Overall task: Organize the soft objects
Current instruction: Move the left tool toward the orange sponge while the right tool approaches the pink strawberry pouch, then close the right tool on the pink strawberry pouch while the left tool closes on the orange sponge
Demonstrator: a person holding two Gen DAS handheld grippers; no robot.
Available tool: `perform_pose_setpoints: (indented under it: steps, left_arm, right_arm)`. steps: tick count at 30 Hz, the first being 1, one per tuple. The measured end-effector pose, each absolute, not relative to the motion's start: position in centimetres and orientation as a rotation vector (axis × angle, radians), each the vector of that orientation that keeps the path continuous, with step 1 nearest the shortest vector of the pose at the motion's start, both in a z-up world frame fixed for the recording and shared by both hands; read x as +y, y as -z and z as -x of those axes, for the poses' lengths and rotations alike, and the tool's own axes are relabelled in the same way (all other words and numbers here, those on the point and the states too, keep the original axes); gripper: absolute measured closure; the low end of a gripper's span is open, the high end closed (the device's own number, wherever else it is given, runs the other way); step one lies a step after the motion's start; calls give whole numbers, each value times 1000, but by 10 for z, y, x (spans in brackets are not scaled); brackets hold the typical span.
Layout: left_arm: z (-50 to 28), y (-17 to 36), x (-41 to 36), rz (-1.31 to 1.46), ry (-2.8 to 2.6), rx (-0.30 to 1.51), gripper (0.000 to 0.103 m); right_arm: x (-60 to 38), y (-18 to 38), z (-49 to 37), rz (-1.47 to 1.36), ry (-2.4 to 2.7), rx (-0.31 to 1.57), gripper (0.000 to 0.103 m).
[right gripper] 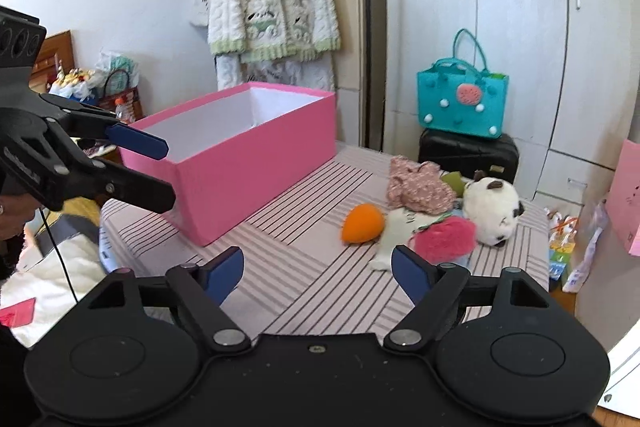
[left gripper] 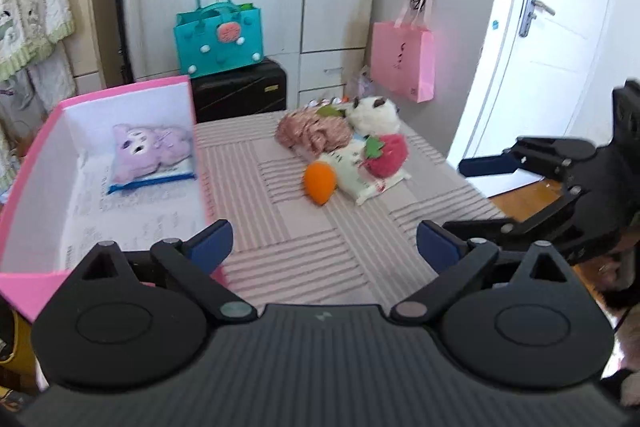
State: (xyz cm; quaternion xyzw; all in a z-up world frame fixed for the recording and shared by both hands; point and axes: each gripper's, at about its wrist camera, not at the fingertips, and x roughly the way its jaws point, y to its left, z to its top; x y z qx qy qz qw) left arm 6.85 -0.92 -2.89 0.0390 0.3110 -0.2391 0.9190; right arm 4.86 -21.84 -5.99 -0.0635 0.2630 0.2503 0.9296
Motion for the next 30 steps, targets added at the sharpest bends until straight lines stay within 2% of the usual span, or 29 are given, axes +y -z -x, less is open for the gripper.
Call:
perform_pose_setpoints:
  steps: [9, 20, 26, 30]
  left_arm:
    - [-91, 29, -48, -77, 531, 576, 2]
    - [-140, 41, -97, -101, 513, 592, 2]
    - [-163, 59, -105, -93, 435, 615, 5]
    - [-178, 75, -107, -78, 416, 662, 11]
  right_arm:
    - [-240, 79, -67, 140, -423, 472, 18]
    - [-259, 104, -102, 139, -335, 482, 19]
    - [-260, 114, -120, 191, -338, 511, 19]
    - [-261, 119, -131, 207, -359, 524, 20]
